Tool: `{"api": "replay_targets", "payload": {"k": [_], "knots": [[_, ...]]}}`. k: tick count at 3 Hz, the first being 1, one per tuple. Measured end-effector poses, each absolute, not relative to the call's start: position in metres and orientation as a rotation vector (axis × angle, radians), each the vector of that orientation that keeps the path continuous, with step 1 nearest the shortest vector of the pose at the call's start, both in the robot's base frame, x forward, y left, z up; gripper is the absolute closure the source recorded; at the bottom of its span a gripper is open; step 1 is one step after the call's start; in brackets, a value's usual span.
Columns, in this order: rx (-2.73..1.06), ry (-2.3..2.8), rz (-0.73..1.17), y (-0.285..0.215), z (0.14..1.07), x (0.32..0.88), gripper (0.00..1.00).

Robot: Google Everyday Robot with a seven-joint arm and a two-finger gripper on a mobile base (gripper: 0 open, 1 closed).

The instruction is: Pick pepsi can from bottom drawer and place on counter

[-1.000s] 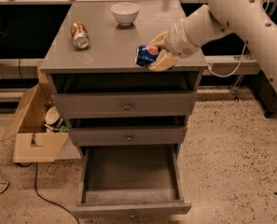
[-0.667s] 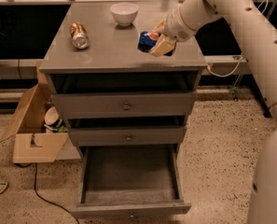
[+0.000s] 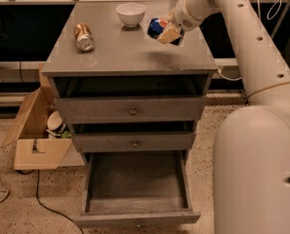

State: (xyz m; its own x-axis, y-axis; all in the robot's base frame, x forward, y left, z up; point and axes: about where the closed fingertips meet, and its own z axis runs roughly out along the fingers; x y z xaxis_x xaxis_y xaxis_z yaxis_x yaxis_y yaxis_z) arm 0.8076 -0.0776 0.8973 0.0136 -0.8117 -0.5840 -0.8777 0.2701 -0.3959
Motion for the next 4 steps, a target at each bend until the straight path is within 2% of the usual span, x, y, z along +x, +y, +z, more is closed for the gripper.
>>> {"api": "replay_targets", "payload": {"k": [3,4], "knots": [[-1.434,1.883,0.176,-0.086,0.874,0.842,0.28],[-1.427,1.880,0.193,-0.084,0.872,0.844,0.00]]}}
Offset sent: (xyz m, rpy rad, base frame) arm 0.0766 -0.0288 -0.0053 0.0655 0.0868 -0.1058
